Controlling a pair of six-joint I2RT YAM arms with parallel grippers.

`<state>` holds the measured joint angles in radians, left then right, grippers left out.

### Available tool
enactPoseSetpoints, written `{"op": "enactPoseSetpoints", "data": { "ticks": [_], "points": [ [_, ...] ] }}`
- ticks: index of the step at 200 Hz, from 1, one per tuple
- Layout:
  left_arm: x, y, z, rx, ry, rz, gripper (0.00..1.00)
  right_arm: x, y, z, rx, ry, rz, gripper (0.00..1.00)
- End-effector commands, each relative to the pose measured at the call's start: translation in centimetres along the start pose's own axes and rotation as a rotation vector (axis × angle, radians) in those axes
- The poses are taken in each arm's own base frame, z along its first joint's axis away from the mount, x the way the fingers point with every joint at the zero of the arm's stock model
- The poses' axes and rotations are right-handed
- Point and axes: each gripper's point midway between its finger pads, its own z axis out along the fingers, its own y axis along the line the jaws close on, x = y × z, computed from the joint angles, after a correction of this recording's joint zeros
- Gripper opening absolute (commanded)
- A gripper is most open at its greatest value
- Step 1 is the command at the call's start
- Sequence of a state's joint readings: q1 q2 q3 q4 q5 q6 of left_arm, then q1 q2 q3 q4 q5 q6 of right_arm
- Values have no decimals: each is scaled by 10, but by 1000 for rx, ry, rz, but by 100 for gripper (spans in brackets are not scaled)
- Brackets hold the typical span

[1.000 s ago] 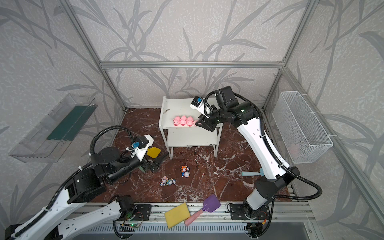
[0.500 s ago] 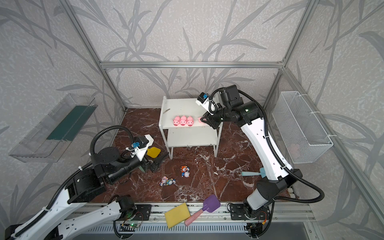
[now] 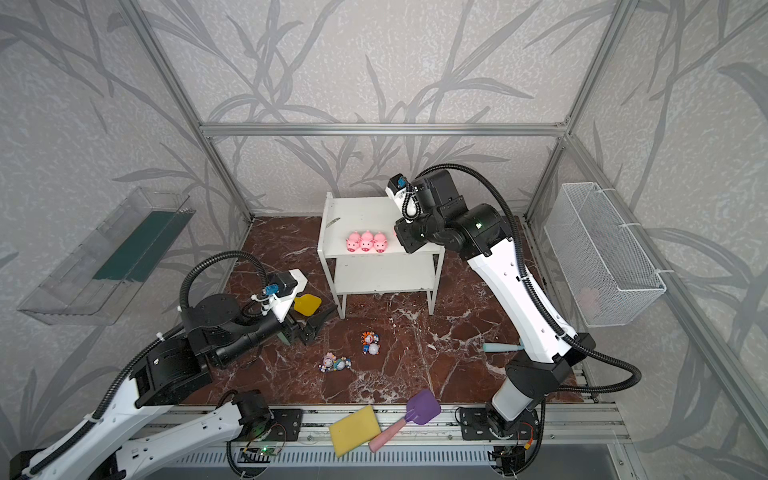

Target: Place and organize the plastic toys onto the shelf

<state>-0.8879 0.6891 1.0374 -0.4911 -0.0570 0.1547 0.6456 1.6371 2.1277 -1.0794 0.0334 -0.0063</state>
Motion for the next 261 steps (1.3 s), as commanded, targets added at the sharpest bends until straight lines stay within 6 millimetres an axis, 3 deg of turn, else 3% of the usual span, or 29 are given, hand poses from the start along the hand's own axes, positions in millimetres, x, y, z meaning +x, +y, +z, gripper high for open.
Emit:
{"op": "enactPoseSetpoints", "data": {
  "ticks": [1, 49, 148, 169, 209, 239, 261],
  "points": [
    [-6, -1, -2, 8, -31, -10, 99, 2, -21, 1, 144, -17, 114, 26],
    [-6, 0, -3, 6, -35, -11, 99, 0, -16, 8, 126, -66, 183, 29],
    [-6, 0, -2, 11, -37, -20, 99, 0, 2, 2, 92, -87, 191, 30],
    [-7, 0, -2, 12, -39, -20, 99, -4, 3, -4, 86, -104, 192, 37],
    [-7, 1, -2, 11, -38, -22, 99, -19, -11, -23, 129, -156, 167, 44],
    [-7, 1, -2, 11, -37, -22, 99, -20, -29, -21, 157, -134, 160, 46],
    [-7, 1, -2, 9, -36, -22, 99, -17, -41, -13, 157, -118, 166, 39]
  ]
}}
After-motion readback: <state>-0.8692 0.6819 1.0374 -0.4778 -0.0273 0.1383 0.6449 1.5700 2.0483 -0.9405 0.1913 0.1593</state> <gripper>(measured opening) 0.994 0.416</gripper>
